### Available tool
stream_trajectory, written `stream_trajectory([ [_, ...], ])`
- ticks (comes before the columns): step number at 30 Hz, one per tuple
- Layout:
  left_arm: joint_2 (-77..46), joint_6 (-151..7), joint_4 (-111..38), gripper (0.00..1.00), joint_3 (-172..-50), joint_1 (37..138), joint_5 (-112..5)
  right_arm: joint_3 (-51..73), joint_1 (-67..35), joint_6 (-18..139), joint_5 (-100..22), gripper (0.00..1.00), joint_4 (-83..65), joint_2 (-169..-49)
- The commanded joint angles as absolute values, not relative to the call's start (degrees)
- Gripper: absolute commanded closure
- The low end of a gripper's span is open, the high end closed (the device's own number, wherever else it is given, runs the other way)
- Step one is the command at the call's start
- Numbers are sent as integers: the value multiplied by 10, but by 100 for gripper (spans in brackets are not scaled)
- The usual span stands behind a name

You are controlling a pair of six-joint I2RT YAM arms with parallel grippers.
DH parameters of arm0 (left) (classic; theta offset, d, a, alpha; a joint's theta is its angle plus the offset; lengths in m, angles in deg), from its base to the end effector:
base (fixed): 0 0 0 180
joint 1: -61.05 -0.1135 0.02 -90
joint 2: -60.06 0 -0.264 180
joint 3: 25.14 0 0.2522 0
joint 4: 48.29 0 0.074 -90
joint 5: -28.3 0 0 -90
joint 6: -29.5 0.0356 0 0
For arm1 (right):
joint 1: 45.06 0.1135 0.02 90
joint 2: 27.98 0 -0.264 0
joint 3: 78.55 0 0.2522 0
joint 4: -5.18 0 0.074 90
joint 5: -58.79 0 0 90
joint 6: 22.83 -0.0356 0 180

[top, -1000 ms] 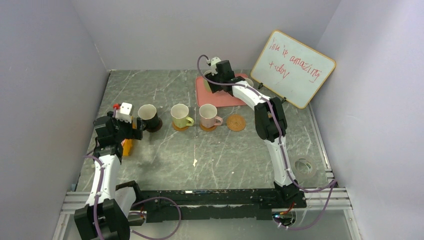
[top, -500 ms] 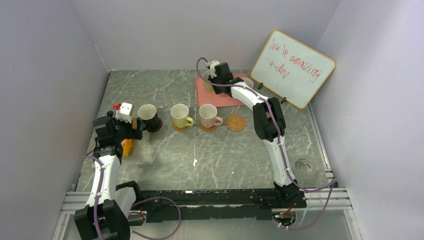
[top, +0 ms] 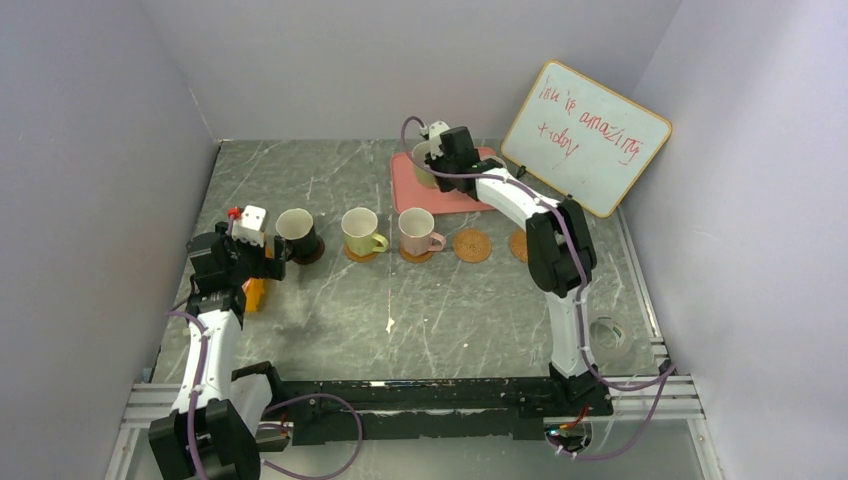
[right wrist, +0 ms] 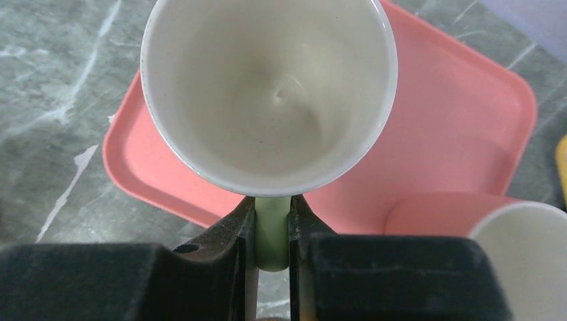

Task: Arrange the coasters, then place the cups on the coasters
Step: Pick up the cup from the tray, then place the cup on the coaster.

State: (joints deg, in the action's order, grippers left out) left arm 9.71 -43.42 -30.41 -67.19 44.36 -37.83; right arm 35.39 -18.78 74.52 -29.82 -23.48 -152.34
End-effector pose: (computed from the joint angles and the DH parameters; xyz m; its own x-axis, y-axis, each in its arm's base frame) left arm 0.1926 0.0427 0.2334 -0.3789 0.1668 -0.9103 0.2056 0.9742 0.0929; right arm 0.4506 0.2215 0.2167 -0.5061 -0.3926 -0.7679 -0.4946 0.8616 -0.1145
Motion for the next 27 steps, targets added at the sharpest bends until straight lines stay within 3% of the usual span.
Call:
stream_trajectory([
  [1, 101, -423, -312, 4, -670, 441, -361, 338, -188, 753, -301, 100, -132, -1418],
  [11, 105, -417, -304, 4, -671, 442, -350, 229, -189, 757, -323, 100, -102, -1264],
  [27, 115, -376, -237, 4, -697, 441, -328, 123, -240, 775, -343, 100, -230, -1105],
])
